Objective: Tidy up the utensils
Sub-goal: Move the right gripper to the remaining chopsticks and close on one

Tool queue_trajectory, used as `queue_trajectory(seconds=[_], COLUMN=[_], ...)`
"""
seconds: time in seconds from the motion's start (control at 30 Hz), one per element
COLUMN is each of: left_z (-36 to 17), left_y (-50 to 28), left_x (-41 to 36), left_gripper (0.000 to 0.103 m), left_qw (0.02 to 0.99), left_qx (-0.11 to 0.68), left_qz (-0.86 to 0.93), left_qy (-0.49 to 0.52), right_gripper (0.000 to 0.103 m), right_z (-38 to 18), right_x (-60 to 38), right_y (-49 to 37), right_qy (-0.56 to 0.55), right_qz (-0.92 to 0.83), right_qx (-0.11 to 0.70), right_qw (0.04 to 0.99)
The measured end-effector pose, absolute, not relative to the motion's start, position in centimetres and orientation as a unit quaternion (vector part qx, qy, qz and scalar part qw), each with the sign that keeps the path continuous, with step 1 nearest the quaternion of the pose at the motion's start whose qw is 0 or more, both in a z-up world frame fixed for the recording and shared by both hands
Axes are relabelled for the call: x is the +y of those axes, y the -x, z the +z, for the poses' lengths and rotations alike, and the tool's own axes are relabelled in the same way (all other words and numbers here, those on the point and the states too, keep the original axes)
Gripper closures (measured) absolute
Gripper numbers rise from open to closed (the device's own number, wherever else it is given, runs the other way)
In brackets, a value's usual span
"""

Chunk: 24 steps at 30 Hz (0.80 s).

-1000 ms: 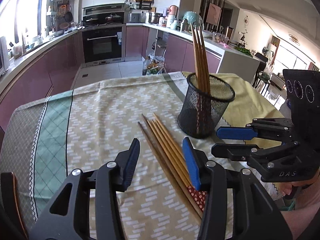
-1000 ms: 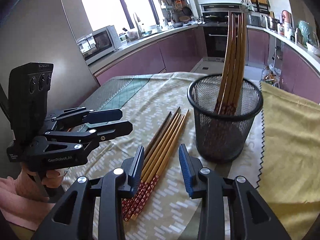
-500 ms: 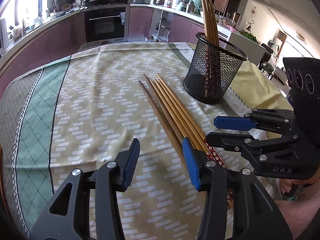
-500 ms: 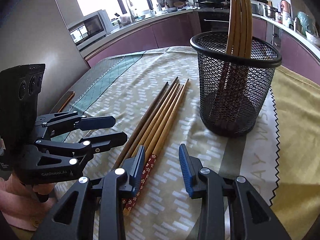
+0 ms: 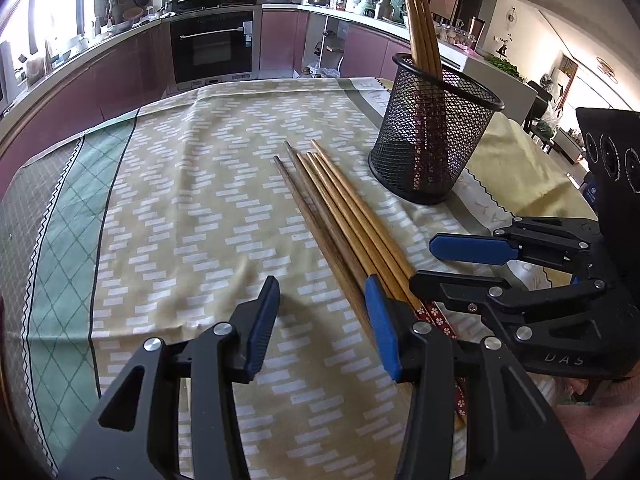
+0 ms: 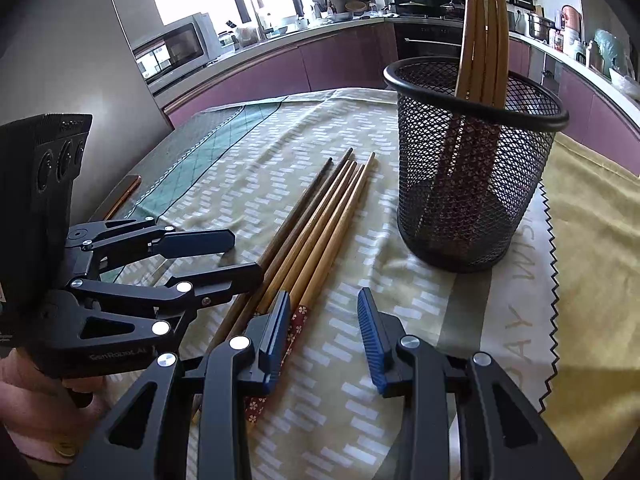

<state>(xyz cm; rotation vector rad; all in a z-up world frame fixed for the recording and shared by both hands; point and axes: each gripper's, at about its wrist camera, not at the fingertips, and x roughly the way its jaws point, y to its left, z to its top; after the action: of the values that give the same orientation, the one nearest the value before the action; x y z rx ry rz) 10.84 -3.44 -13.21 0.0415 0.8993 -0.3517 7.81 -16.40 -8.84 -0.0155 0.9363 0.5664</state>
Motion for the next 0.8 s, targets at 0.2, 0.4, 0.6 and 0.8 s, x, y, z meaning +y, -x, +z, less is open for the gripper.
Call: queue_trajectory(seconds=[0.2, 0.4, 0.6, 0.8], left_z=[-13.2, -13.3, -13.4, -13.4], left_y=[-11.0, -11.2, -11.2, -11.8], left_x=[-3.5, -3.4, -3.1, -3.6], left_gripper=[0.058, 0.059, 0.060, 0.063], left_qw=[0.886, 0.885, 0.884, 0.883], left_qx=[0.434, 0.435, 0.437, 0.439], left_qz=[-0.164, -0.164, -0.163, -0.160], left_qy=[-0.026, -0.028, -0.031, -0.041], right_gripper=[0.069, 0.071, 0.072, 0.072], right_z=[-8.9, -9.0, -9.0, -9.0], right_x=[-16.1, -15.9, -15.7, -15.0], right_y=[-7.9, -8.0, -8.1, -8.8], right_qy=[0.018, 0.028, 0.036, 0.045], right_qz=[0.263, 0.255, 0.250, 0.245], right_qx=[0.444, 0.446, 0.447, 0.445], right_qw=[0.857, 0.858, 0.858, 0.860])
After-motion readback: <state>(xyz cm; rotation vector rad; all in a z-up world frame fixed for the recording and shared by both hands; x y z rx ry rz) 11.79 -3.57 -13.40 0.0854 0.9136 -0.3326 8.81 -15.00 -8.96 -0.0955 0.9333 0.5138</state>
